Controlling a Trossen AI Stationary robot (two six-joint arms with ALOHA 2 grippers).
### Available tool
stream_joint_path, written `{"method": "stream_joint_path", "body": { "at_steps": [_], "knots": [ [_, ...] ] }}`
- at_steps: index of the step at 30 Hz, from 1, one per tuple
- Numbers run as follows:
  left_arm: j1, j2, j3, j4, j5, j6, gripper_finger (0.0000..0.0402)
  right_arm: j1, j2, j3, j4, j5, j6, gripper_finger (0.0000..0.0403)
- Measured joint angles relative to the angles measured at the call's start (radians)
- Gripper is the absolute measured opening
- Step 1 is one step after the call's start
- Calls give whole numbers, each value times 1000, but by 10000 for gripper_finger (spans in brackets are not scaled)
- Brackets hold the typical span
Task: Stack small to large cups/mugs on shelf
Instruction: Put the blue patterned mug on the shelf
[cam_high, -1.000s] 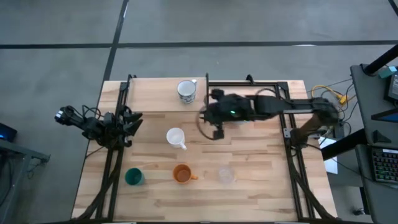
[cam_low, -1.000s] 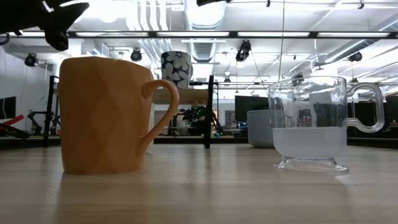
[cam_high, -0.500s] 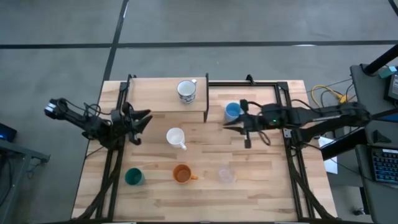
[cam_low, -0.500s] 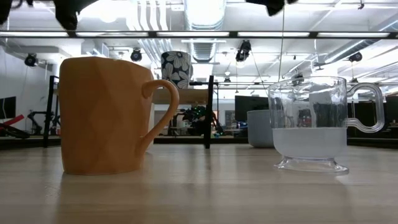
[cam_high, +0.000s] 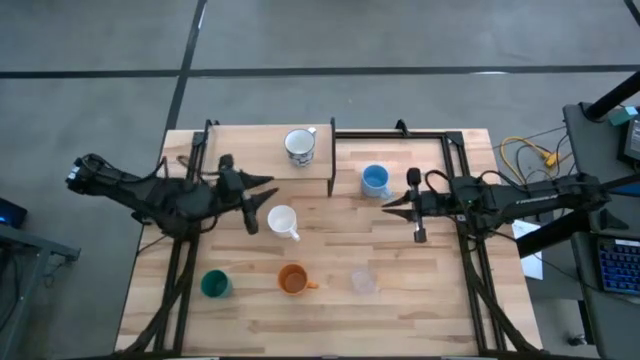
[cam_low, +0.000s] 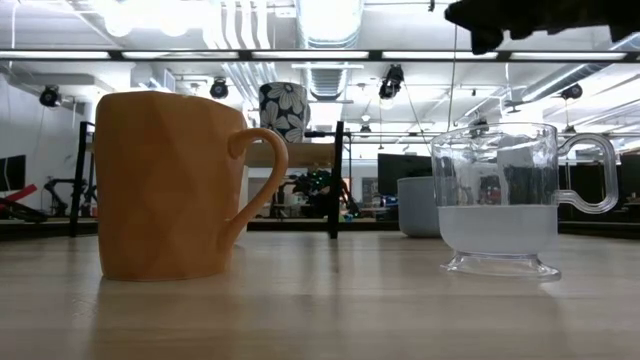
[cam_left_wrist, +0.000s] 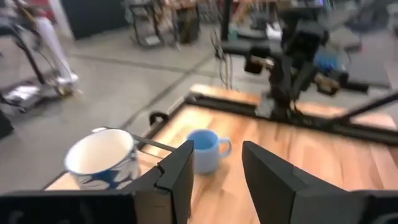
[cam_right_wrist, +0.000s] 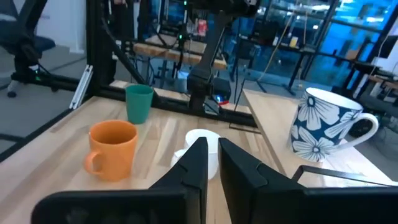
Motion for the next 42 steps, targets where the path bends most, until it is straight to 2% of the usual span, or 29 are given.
{"method": "stream_joint_path", "body": {
  "at_steps": [4, 8, 11, 16, 18, 23, 31, 38, 42],
  "knots": [
    [82, 95, 159, -176, 135, 6, 122, 0, -61, -47, 14, -1, 5, 31],
    [174, 173, 298, -340, 229, 17, 122, 0, -110, -111, 101, -49, 5, 31],
    [248, 240, 372, -417, 308, 67, 122, 0, -142, -145, 130, -55, 5, 31],
    [368, 354, 498, -520, 521, 196, 122, 0, -184, -184, 129, -48, 9, 31],
    [407, 411, 557, -587, 567, 249, 122, 0, -193, -193, 129, -44, 9, 31],
    [482, 544, 704, -758, 571, 351, 122, -3, -203, -199, 130, -40, 8, 31],
    [542, 702, 931, -988, 573, 353, 124, -3, -202, -198, 129, -30, -19, 31],
    [574, 782, 1031, -1050, 574, 357, 160, -3, -202, -204, 127, -11, -12, 31],
    [595, 794, 1030, -1059, 566, 359, 194, -3, -201, -210, 126, -12, 0, 31]
  ]
}}
